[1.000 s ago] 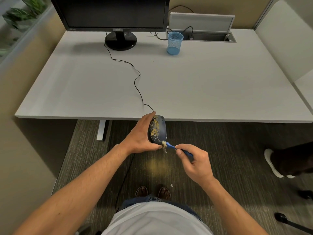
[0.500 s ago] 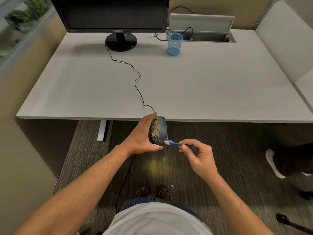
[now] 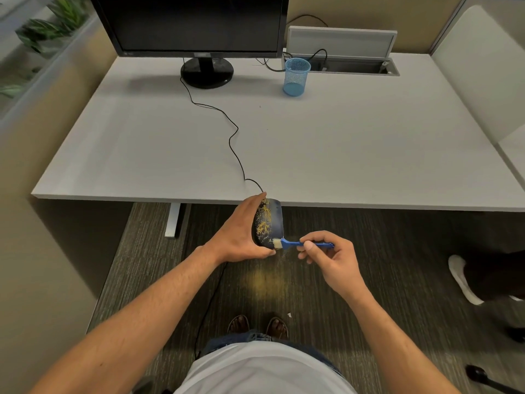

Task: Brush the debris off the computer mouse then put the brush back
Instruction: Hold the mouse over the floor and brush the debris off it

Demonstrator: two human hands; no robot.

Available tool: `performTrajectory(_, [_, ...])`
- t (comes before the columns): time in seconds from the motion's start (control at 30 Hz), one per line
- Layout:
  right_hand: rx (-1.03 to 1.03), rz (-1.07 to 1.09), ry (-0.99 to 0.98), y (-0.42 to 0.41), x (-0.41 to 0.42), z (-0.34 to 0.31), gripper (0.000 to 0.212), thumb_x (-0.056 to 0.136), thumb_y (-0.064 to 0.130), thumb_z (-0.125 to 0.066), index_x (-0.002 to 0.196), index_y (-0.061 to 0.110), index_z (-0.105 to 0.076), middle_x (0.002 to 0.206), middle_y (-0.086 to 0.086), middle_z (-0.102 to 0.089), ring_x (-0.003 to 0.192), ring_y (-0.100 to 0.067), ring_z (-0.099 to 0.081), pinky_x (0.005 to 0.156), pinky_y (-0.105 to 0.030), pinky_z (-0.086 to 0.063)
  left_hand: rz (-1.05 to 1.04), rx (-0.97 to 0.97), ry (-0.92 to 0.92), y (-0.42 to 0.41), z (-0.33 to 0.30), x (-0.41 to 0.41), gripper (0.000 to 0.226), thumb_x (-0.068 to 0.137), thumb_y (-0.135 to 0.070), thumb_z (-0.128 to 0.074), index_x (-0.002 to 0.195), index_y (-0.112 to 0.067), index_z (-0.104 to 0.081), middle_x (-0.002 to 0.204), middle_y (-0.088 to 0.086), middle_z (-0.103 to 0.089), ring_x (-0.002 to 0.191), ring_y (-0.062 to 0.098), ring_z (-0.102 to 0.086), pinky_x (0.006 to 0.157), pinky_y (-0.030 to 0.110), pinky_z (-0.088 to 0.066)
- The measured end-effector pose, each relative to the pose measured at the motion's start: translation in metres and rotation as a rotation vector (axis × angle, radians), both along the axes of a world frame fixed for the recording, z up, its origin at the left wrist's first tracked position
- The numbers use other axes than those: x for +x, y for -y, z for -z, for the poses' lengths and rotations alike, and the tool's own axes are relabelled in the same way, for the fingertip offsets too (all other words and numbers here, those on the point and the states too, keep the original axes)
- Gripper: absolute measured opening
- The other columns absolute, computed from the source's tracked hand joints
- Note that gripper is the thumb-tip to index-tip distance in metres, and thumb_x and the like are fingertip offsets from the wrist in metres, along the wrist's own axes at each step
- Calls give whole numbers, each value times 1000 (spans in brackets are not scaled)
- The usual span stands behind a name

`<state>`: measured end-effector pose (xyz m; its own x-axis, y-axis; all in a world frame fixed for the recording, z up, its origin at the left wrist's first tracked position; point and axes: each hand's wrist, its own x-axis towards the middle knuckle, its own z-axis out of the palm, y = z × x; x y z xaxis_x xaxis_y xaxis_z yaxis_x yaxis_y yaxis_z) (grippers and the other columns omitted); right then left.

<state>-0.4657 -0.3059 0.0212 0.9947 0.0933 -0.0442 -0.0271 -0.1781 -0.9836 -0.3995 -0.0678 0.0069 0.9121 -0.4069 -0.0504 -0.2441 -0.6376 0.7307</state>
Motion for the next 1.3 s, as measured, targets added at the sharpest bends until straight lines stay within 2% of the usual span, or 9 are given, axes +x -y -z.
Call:
performTrajectory(0.1, [15, 48, -17, 6, 5, 0, 15, 96, 4, -64, 100, 16, -73, 87, -9, -75, 78, -25, -73, 71, -35, -58, 2, 1, -6, -1, 0, 0, 125, 62, -45, -91, 156, -22, -11, 156, 1, -26, 140, 12, -28, 110, 25, -28])
performTrajectory(0.33, [-24, 106, 18, 9, 24, -14, 18, 95, 9, -66, 102, 25, -72, 92, -1, -76, 84, -18, -73, 74, -27, -58, 7, 1, -13, -4, 3, -2, 125, 62, -48, -90, 155, -24, -11, 156, -1, -25, 141, 9, -26, 112, 25, -27])
performTrajectory(0.47, [-197, 92, 124, -5, 45, -24, 20, 97, 14, -66, 102, 33, -70, 87, 9, -73, 88, -10, -71, 78, -22, -57, 16, -5, -7, -1, 2, -3, 124, 60, -52, -89, 155, -24, -13, 155, -3, -27, 141, 10, -28, 113, 26, -28])
performTrajectory(0.57, [-380, 39, 224, -15, 59, -25, 14, 99, 16, -65, 109, 23, -72, 93, 12, -71, 86, -3, -65, 73, -9, -49, 25, -4, 4, 1, 2, -3, 123, 60, -53, -88, 154, -27, -13, 154, -4, -27, 140, 9, -28, 112, 24, -28])
performTrajectory(0.63, [-505, 4, 300, -22, 65, -26, 17, 99, 16, -64, 113, 14, -73, 101, 5, -72, 87, -1, -61, 76, -5, -42, 25, -7, 5, 2, 1, -3, 123, 60, -52, -88, 154, -28, -13, 153, -5, -27, 139, 8, -29, 111, 24, -28])
performTrajectory(0.73, [-621, -90, 384, -27, 67, -27, 18, 97, 10, -65, 113, 8, -74, 106, -4, -75, 96, -13, -65, 82, -8, -39, 23, -14, 5, 2, 1, -2, 123, 60, -52, -89, 154, -27, -14, 153, -4, -28, 140, 11, -30, 114, 28, -31])
performTrajectory(0.83, [-676, -178, 421, -26, 62, -29, 20, 96, 6, -65, 115, 6, -73, 107, -8, -75, 98, -22, -68, 83, -21, -45, 17, -6, 2, -1, 2, -2, 123, 60, -54, -88, 154, -27, -12, 154, -4, -26, 142, 12, -29, 115, 29, -29])
performTrajectory(1.17, [-701, -271, 434, -18, 19, -36, 18, 93, 4, -69, 111, 6, -72, 99, -4, -73, 90, -19, -67, 77, -26, -50, 16, 16, 3, -5, 5, -2, 125, 62, -49, -89, 156, -22, -11, 156, 0, -25, 136, 3, -23, 112, 24, -25])
performTrajectory(1.3, [-652, -216, 448, -17, 17, -40, 18, 90, 1, -71, 108, 5, -73, 98, -4, -74, 89, -17, -69, 77, -27, -55, 19, 23, 7, -4, 6, -1, 124, 62, -50, -88, 155, -24, -10, 156, -2, -24, 138, 3, -23, 112, 24, -24])
